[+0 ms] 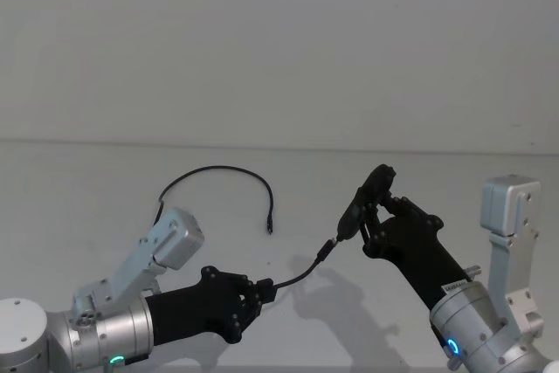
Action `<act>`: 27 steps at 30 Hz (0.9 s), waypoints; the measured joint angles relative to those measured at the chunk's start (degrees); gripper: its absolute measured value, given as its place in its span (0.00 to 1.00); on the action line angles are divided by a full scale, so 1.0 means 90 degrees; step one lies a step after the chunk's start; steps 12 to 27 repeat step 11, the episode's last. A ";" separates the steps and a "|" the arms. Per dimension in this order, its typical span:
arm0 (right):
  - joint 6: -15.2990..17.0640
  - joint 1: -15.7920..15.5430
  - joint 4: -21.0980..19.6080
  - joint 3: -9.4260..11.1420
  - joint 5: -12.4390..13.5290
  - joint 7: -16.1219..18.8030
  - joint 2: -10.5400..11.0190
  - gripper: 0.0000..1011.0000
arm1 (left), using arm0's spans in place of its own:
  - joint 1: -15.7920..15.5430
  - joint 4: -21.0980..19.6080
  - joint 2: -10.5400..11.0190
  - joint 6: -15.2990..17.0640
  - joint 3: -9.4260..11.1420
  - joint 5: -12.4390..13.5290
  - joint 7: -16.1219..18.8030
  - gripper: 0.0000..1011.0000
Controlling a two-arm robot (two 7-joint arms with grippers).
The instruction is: Pick up the data cable with the one hand.
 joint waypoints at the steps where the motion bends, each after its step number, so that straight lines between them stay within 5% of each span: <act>1: 0.0002 -0.0002 -0.0004 0.0001 0.0009 -0.0003 -0.0007 0.27 | 0.0000 0.0000 0.0000 0.0000 0.0000 0.0000 0.0000 0.05; 27: 0.0017 -0.0012 -0.0016 0.0009 0.0040 -0.0016 -0.0032 0.27 | 0.0000 0.0000 0.0000 0.0000 0.0000 0.0000 0.0000 0.05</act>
